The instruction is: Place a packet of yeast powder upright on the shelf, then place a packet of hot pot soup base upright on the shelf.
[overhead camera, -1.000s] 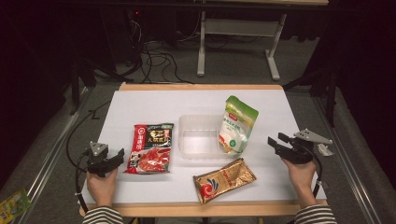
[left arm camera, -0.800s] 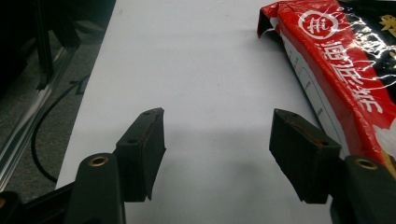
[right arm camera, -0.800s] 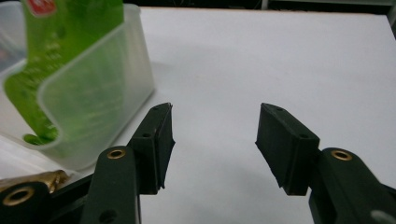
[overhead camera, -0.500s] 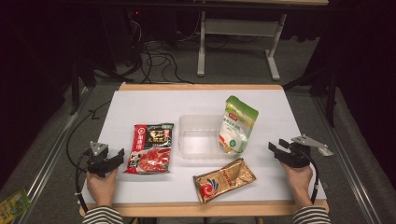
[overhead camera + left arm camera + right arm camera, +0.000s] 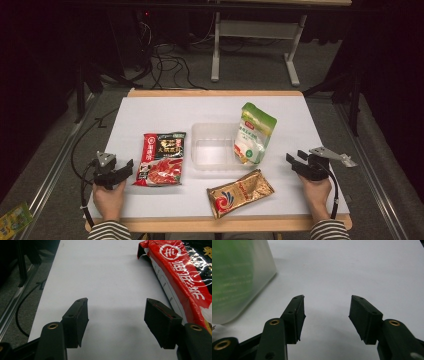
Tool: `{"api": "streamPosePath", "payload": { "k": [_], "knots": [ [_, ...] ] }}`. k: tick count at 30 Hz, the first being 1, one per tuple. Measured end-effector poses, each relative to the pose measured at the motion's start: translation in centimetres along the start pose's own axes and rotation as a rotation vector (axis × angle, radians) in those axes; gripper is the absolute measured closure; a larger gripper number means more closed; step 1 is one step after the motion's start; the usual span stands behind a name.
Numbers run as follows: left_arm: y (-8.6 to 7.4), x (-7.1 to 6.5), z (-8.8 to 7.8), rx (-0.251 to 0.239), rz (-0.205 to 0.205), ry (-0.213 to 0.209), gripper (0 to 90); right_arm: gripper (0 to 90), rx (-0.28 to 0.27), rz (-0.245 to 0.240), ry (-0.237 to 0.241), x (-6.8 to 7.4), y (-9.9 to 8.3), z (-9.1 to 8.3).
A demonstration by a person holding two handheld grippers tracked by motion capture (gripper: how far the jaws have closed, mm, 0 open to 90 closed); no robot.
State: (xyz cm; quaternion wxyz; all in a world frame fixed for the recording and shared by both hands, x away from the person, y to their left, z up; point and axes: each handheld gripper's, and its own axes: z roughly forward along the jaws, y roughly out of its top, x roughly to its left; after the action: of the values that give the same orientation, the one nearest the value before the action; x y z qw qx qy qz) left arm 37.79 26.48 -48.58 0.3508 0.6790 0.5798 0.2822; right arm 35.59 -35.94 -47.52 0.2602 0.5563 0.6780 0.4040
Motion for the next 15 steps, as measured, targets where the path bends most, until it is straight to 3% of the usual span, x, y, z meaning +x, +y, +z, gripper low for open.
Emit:
{"api": "streamPosePath", "payload": {
  "k": [9,15],
  "knots": [
    [-0.02,-0.06,-0.07,-0.009,0.003,-0.007,36.3,45.8,-0.029,0.010,-0.022,0.00,-0.21,-0.22],
    [0.04,0.28,-0.05,-0.001,-0.012,-0.034,36.2,45.8,-0.027,-0.021,-0.049,0.49,-0.24,-0.17]
  ]
}}
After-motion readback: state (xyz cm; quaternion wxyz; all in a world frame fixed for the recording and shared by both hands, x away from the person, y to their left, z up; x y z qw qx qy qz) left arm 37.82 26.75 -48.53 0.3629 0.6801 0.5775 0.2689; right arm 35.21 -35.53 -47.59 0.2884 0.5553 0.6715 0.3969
